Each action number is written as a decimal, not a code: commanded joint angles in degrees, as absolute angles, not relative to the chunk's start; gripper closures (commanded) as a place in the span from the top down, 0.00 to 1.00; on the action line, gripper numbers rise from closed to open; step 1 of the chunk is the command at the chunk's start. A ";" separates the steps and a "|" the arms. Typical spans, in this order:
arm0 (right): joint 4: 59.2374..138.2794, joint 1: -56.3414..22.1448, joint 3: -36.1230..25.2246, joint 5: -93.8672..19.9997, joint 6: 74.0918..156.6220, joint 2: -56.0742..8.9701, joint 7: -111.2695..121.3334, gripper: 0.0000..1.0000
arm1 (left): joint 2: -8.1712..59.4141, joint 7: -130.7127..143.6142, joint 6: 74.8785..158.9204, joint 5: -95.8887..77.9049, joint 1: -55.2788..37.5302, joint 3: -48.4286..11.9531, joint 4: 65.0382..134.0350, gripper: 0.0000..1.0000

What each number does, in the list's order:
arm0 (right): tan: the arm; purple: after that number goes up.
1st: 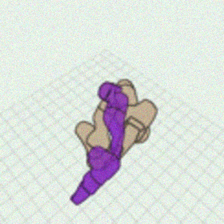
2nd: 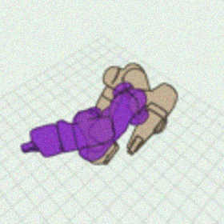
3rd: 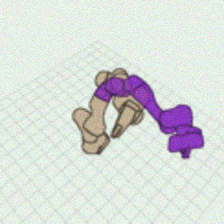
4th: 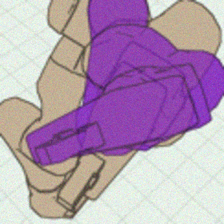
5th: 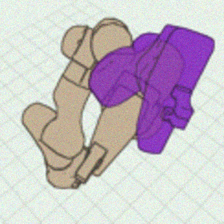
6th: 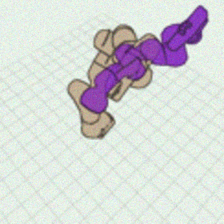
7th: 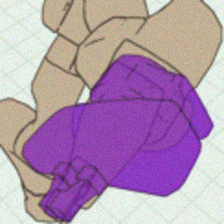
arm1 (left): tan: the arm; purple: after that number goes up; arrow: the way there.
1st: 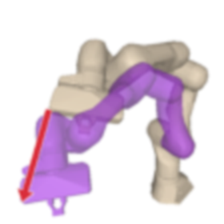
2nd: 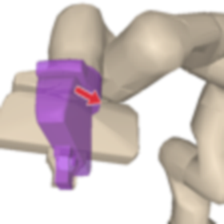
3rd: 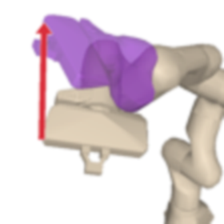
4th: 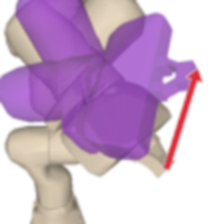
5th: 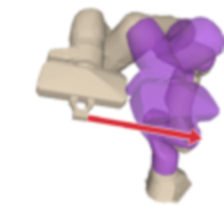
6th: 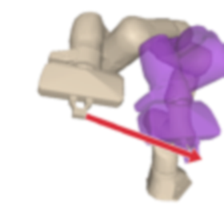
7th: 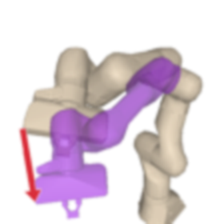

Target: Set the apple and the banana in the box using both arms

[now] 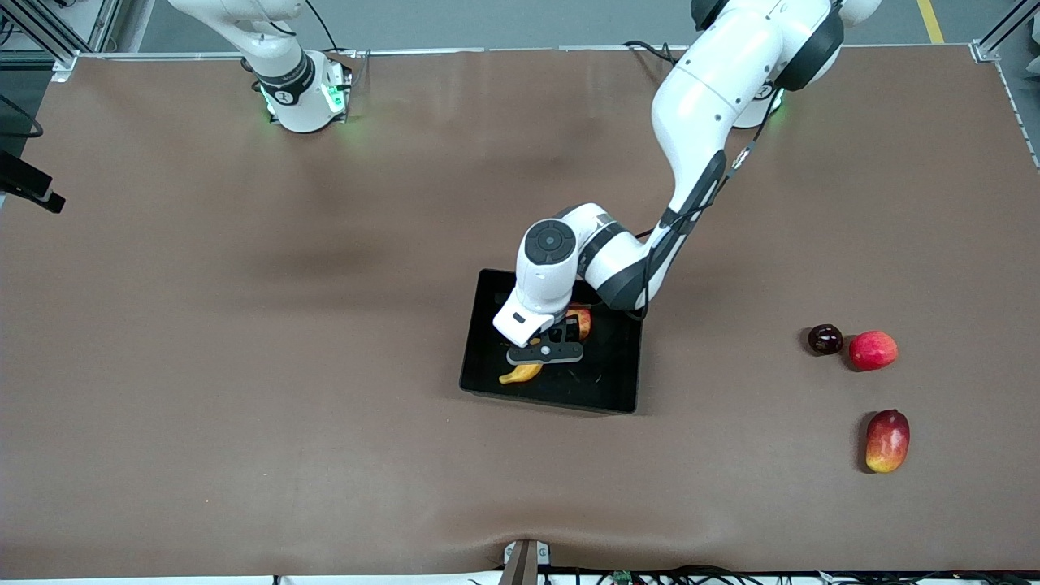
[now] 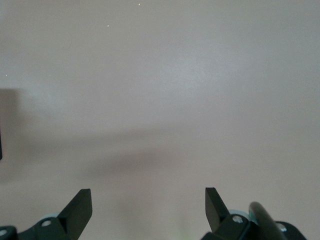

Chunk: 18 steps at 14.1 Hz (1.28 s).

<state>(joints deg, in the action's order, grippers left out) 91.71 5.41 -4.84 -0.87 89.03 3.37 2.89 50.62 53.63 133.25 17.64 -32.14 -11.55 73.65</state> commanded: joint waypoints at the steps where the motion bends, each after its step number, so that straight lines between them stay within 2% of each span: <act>1: 90.62 7.12 -4.04 -1.76 88.42 2.81 3.78 1.00 | 46.24 51.78 127.90 18.81 -31.91 -11.08 74.53 1.00; 7: 90.62 7.12 -4.04 -1.76 88.59 2.72 3.87 1.00 | 31.75 49.67 115.60 14.07 -23.04 -11.60 74.88 1.00; 13: 90.53 7.12 -4.04 -1.76 88.59 2.72 3.78 1.00 | 22.78 41.52 105.84 13.45 -13.38 -11.51 74.97 1.00; 18: 90.53 6.77 -3.96 -1.76 88.59 2.72 3.87 1.00 | 16.18 30.78 93.54 13.54 -7.04 -11.42 75.59 1.00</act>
